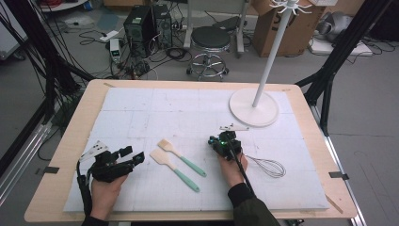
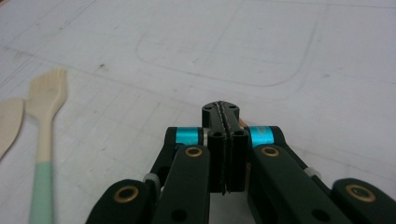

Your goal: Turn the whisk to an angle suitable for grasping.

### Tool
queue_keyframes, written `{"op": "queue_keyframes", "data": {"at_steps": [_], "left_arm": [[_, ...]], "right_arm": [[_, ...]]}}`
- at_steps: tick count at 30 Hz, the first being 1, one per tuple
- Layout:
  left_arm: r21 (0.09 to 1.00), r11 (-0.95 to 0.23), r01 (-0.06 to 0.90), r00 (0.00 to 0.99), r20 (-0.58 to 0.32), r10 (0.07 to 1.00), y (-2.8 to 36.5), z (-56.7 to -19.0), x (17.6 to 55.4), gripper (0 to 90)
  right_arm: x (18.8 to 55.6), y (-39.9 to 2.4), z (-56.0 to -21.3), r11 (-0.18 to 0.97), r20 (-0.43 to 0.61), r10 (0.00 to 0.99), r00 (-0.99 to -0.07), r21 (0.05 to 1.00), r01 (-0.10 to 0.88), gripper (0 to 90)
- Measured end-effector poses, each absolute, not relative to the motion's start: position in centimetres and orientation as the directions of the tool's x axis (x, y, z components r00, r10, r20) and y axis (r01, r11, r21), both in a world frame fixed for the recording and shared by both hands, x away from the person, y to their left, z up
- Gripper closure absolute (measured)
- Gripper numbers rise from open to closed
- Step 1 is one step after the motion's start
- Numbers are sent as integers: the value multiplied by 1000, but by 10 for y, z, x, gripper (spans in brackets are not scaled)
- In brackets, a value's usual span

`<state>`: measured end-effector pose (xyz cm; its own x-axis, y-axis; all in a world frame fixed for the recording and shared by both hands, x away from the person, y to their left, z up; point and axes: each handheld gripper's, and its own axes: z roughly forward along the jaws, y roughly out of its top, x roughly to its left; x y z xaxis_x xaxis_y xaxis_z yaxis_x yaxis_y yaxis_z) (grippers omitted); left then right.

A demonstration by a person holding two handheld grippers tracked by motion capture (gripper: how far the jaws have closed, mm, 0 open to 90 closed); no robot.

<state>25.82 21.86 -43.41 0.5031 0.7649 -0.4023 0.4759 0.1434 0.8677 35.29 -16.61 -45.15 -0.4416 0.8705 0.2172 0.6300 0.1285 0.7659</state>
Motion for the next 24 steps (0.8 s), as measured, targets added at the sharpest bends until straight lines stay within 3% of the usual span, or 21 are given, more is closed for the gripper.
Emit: {"op": "queue_keyframes", "data": {"at_steps": [10, 19, 24], "left_arm": [[867, 134, 480, 504, -398, 766, 219, -435, 259, 302], [867, 137, 480, 502, -399, 767, 219, -435, 258, 302], [865, 138, 483, 501, -402, 766, 219, -436, 258, 302]], "right_arm": [[351, -168, -451, 131, 239, 855, -461, 760, 637, 890], [340, -175, -436, 116, 273, 819, -505, 782, 612, 685], [331, -187, -426, 106, 298, 813, -501, 769, 630, 520]]}}
